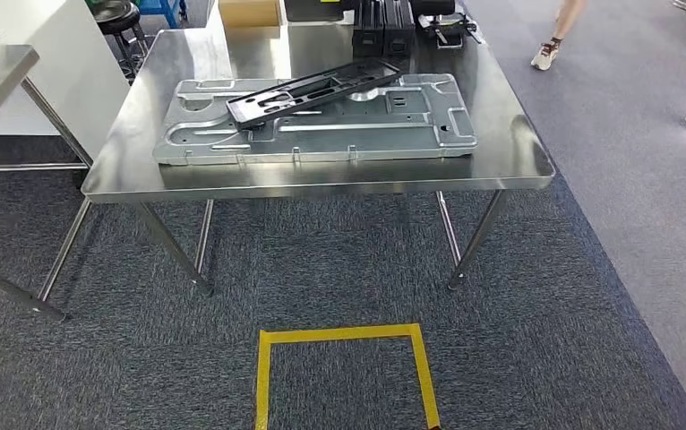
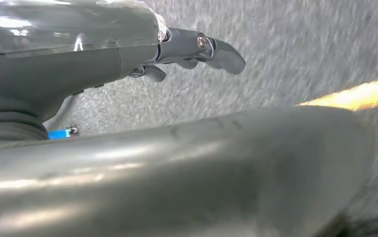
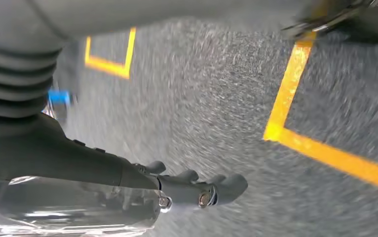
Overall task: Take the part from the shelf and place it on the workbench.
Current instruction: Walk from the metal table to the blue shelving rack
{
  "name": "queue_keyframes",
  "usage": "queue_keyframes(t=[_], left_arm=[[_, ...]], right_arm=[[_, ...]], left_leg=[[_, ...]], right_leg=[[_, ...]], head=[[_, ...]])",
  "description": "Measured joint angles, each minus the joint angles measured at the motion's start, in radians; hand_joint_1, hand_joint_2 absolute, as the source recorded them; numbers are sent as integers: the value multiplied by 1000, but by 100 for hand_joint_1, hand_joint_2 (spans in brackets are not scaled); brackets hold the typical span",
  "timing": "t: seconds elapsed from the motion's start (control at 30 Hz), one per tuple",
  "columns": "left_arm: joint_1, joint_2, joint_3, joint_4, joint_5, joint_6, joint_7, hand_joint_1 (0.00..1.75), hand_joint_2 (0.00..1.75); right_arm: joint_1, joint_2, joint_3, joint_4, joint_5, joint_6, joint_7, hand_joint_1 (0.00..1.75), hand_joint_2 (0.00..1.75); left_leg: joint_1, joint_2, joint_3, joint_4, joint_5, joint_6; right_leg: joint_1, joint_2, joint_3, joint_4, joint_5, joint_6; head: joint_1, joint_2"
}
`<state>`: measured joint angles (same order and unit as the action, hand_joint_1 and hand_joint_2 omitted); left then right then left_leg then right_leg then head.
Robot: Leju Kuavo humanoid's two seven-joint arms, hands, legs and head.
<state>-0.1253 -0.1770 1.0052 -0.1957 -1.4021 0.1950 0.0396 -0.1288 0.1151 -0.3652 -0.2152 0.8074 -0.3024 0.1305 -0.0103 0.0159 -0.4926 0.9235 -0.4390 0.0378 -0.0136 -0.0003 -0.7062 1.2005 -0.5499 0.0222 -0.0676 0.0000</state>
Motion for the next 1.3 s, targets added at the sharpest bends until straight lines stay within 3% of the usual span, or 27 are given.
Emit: queue_keyframes(t=[0.03,0.1,0.13,0.2,0.27,0.33,0.4,0.47,0.5,0.53,0.6,0.63,0.67,0.73,0.77,0.8,0.87,0.9,0.93,1.0,1.03,1.07,1.1,1.17,1.2,1.27,1.3], left_arm=[[-1,-1,-5,0,-2,0,3,0,0],[-1,-3,-12,0,-3,1,7,0,0],[-2,-4,-14,0,-3,1,7,0,0],[-3,-4,-19,-1,-3,2,7,0,0],[-4,-4,-23,-1,-3,3,7,0,0],[-2,-4,-25,-1,-3,3,7,0,0],[1,-4,-25,-1,-3,3,8,0,0],[3,-4,-25,-1,-3,3,8,0,0],[3,-4,-25,-1,-3,2,6,0,0],[2,-4,-26,-1,-4,1,2,0,0],[-2,-4,-29,-1,-9,-4,-15,0,0],[-5,-4,-32,-1,-15,-5,-29,0,0],[-9,-5,-36,-1,-20,-4,-44,0,0],[-22,-5,-45,-2,-24,5,-66,0,0],[-27,-4,-48,-2,-20,10,-70,0,0],[-30,-3,-49,-2,-14,14,-69,0,0],[-24,1,-48,-3,0,13,-48,0,0],[-17,5,-46,-3,5,8,-26,0,0],[-8,11,-44,-3,7,0,1,0,0],[12,24,-39,-3,9,-14,25,0,0],[19,31,-38,-3,10,-15,17,0,0],[23,37,-37,-3,10,-14,0,0,0],[22,41,-36,-3,11,-13,-15,0,0],[18,48,-35,-3,11,-11,-25,0,0],[17,51,-34,-3,11,-10,-26,0,0],[16,55,-32,-4,11,-7,-26,0,0],[16,57,-32,-5,11,-7,-26,0,0]], right_arm=[[-4,4,25,0,5,0,0,0,175],[-7,11,60,0,9,-1,0,0,175],[-8,14,73,0,10,-1,0,0,175],[-12,21,92,0,11,0,-1,0,175],[-15,25,105,1,12,0,-1,0,175],[-15,25,114,1,12,0,-2,0,175],[-15,25,120,3,12,0,-2,0,87],[-15,26,125,4,12,1,-2,0,0],[-15,26,127,4,12,3,-1,0,44],[-15,27,128,4,10,9,3,0,87],[-12,27,128,6,-6,24,28,0,175],[-9,27,124,7,-24,31,51,0,175],[-6,27,118,8,-42,38,79,0,131],[-2,27,97,8,-68,60,157,0,44],[-3,25,89,8,-71,73,199,0,44],[-4,22,81,8,-73,86,242,0,87],[-9,15,69,8,-79,102,305,0,175],[-12,12,61,8,-87,104,325,0,175],[-14,10,51,8,-98,102,329,0,175],[-10,11,30,8,-115,87,284,0,175],[-5,14,22,8,-119,77,246,0,175],[-1,18,15,8,-120,66,210,0,175],[3,22,11,8,-120,57,185,0,175],[8,29,3,8,-119,49,165,0,175],[11,31,0,8,-118,49,161,0,175],[19,33,-5,8,-118,49,157,0,175],[22,34,-8,9,-117,49,155,0,175]], left_leg=[[3,1,-18,6,10,-4],[13,2,-57,26,26,-16],[19,2,-78,40,32,-23],[25,1,-114,70,39,-39],[26,1,-134,88,50,-56],[30,0,-142,89,64,-72],[37,-2,-155,115,24,-82],[37,-5,-179,211,-85,-83],[36,-6,-189,274,-135,-82],[34,-6,-190,329,-161,-80],[30,-7,-158,366,-138,-72],[27,-7,-120,338,-105,-65],[22,-8,-66,280,-85,-55],[11,-9,49,122,-98,-35],[7,-9,85,64,-117,-28],[3,-9,101,30,-127,-23],[5,-3,96,16,-108,-14],[7,1,88,11,-93,-8],[10,6,77,8,-77,-3],[9,12,43,11,-51,3],[9,13,22,16,-37,2],[8,14,-1,23,-24,1],[9,14,-26,31,-11,-1],[10,13,-78,55,10,-9],[9,12,-100,70,18,-14],[6,11,-130,93,33,-25],[6,12,-139,97,43,-31]], right_leg=[[-5,0,-5,55,-14,7],[-17,0,30,74,23,22],[-24,-1,75,29,50,31],[-31,1,177,-109,50,43],[-26,4,219,-188,19,31],[-20,2,207,-194,25,4],[-17,-2,188,-195,46,-19],[-12,-5,159,-196,72,-33],[-8,-5,142,-195,85,-36],[-4,-5,124,-194,98,-39],[5,-5,88,-192,125,-40],[8,-4,72,-190,137,-40],[10,-4,59,-189,149,-39],[14,-3,43,-189,172,-34],[14,-4,41,-191,184,-29],[13,-6,42,-196,196,-23],[11,-7,44,-205,208,-13],[11,-8,43,-196,187,-9],[11,-9,40,-168,142,-6],[8,-13,33,-53,20,0],[7,-13,31,15,-18,4],[6,-12,34,68,-25,7],[4,-12,48,95,-7,10],[-4,-12,120,45,44,15],[-7,-11,178,-29,42,17],[-6,-10,272,-171,-4,9],[-3,-9,290,-210,-22,1]], head=[[0,0],[0,0],[0,0],[0,0],[-1,0],[-1,0],[-1,0],[-1,0],[-1,0],[-1,0],[-1,0],[-1,0],[-1,0],[-1,0],[-1,0],[-1,0],[-1,0],[-1,0],[0,0],[0,0],[-1,0],[-1,0],[-1,0],[-1,0],[-1,0],[-1,0],[-1,0]])
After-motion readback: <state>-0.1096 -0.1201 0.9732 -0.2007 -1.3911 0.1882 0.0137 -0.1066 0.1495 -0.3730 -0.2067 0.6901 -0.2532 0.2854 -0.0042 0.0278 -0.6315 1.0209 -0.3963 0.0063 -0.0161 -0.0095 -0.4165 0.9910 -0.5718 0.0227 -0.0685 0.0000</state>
